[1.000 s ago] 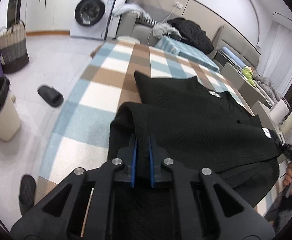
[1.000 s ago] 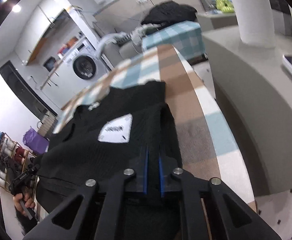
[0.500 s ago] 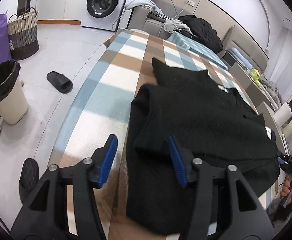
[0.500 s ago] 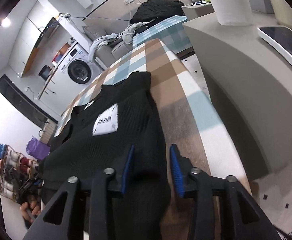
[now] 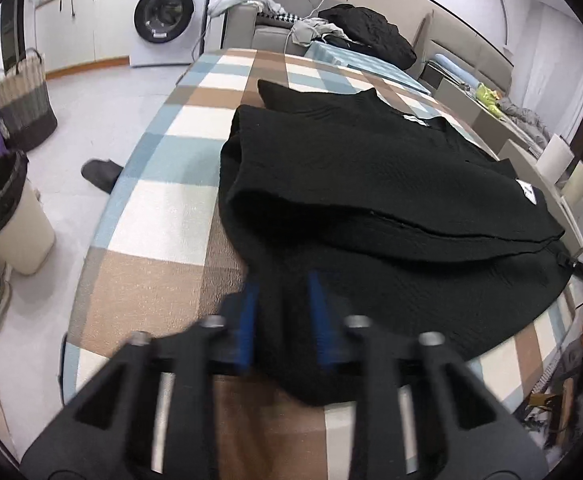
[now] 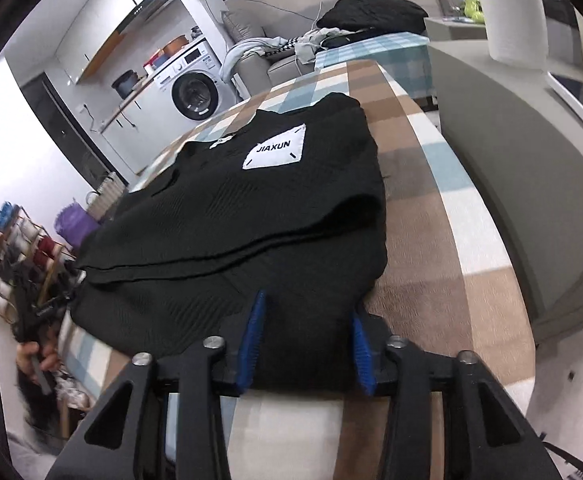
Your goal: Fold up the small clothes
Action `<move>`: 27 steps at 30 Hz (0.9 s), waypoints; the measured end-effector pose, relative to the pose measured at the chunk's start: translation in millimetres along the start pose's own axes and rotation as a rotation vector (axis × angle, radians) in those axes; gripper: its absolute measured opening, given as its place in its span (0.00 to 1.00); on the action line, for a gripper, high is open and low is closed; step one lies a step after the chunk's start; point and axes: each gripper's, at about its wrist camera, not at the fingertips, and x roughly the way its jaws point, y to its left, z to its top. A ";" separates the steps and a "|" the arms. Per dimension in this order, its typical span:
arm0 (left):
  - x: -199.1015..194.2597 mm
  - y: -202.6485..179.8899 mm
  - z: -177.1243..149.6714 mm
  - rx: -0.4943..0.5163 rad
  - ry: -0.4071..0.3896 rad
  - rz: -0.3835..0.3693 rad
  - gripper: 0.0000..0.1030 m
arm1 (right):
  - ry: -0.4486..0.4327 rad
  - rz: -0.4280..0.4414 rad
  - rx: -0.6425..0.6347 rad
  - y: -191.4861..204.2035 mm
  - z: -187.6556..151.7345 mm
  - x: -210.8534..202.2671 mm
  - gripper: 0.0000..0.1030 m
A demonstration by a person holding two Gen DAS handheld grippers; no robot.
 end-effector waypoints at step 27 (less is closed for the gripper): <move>-11.0 8.0 3.1 -0.162 0.033 -0.208 0.52 | -0.021 0.095 0.137 4.9 13.9 -13.2 0.50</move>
